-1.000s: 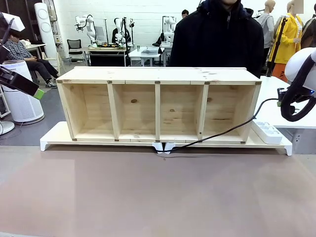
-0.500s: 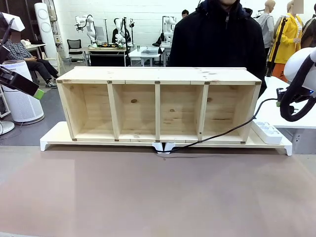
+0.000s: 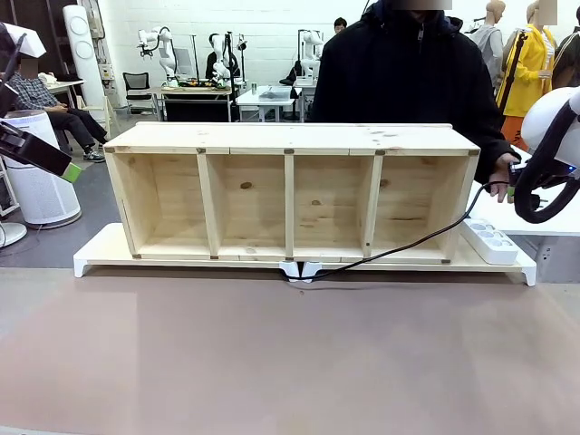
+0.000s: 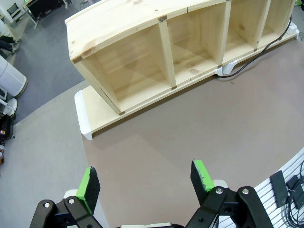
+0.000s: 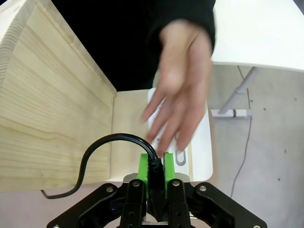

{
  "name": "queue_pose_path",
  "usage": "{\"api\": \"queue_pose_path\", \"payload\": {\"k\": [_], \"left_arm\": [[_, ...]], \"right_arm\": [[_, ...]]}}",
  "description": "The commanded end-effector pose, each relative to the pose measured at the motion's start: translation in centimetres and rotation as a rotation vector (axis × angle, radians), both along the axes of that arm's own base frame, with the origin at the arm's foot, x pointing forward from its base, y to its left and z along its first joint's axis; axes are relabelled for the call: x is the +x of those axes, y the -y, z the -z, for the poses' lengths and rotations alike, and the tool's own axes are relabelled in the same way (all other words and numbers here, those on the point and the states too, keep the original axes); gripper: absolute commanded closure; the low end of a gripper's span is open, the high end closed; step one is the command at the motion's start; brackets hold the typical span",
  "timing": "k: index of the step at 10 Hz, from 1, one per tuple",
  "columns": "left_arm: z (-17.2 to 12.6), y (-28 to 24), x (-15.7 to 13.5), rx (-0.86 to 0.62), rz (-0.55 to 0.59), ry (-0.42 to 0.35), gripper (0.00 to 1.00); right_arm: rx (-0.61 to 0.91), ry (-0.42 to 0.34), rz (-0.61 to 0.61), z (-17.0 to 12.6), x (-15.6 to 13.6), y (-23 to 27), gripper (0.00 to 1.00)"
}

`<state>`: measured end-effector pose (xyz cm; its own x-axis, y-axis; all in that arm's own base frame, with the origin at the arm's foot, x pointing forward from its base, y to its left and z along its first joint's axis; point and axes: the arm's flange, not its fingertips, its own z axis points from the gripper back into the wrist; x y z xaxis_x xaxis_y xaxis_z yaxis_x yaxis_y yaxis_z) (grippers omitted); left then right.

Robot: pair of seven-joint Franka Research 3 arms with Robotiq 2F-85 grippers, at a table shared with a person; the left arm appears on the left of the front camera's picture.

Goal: Perform cable management.
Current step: Release the Power Cable when the human grasps it.

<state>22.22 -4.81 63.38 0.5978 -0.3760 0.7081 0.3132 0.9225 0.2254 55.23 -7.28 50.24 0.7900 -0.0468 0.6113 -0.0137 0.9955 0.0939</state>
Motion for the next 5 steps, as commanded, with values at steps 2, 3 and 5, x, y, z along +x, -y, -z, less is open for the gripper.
{"api": "queue_pose_path", "payload": {"k": [2, 3, 5], "left_arm": [[-0.07, 0.05, 0.22, 0.000, -0.001, 0.009, 0.00], [-0.07, 0.05, 0.22, 0.000, -0.001, 0.009, 0.00], [-0.07, 0.05, 0.22, 0.000, -0.001, 0.009, 0.00]], "right_arm": [[0.001, 0.003, 0.004, -0.03, -0.02, 0.23, 0.84], [0.001, 0.003, 0.004, -0.03, -0.02, 0.23, 0.84], [0.001, 0.003, 0.004, -0.03, -0.02, 0.23, 0.84]]}}
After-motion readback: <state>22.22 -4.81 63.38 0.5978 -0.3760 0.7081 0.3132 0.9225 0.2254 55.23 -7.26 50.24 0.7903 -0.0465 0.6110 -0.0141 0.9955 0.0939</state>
